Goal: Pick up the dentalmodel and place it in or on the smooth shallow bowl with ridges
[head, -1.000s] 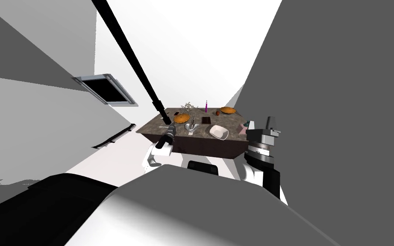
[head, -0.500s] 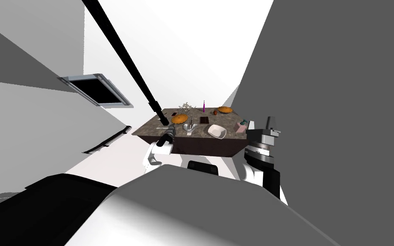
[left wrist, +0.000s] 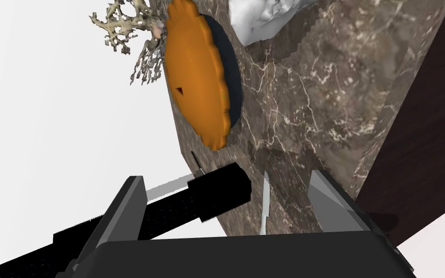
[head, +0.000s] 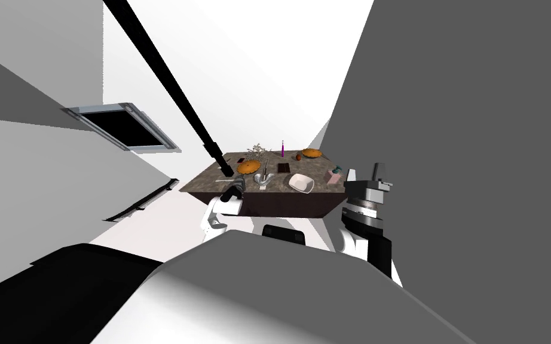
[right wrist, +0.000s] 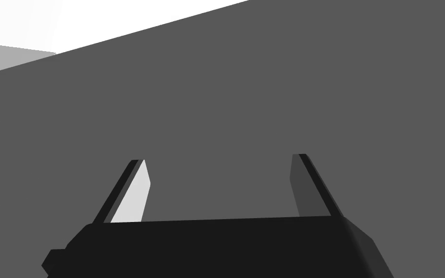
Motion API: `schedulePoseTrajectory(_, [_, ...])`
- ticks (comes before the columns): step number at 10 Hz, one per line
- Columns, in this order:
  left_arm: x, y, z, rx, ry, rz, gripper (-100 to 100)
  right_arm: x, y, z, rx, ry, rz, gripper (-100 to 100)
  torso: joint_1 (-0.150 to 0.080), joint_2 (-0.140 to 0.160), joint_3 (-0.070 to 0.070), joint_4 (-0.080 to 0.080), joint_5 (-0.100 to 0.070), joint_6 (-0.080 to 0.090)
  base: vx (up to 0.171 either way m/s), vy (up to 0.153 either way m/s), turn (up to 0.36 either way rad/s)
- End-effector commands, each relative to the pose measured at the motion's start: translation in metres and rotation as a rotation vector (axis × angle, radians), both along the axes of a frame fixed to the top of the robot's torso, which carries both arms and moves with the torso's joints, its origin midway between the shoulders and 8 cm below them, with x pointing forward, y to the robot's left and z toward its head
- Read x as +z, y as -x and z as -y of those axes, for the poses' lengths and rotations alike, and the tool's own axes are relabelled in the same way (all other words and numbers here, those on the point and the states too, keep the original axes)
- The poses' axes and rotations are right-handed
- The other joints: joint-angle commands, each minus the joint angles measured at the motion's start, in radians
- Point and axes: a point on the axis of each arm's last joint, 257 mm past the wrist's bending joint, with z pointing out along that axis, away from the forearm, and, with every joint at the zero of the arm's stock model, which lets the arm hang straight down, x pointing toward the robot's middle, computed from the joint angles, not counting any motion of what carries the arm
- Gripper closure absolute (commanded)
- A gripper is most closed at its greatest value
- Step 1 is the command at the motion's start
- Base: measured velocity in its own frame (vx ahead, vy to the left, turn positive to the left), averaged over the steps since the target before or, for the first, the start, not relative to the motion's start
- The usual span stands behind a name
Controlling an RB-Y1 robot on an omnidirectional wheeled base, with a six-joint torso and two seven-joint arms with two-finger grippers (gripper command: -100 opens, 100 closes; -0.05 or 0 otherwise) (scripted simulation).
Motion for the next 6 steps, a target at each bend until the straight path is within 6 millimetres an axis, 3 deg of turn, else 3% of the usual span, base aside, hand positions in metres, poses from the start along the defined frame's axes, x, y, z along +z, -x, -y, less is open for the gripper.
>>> schedulePoseTrajectory(1, [-0.009,0.005,-0.002,0.020,0.011,-0.040,-100,0.000,0.000,0.000,0.000,0.000,0.000,0,0.000,0.000,0.000,0.000,0.000,0.000,0.000,0.008,-0.073])
schedulePoseTrajectory(6, [-0.027,0.014,-0.006,0.071,0.044,-0.132,-100,0.000,0.000,0.000,0.000,0.000,0.000,0,0.000,-0.001,0.000,0.000,0.000,0.000,0.006,0.008,-0.084])
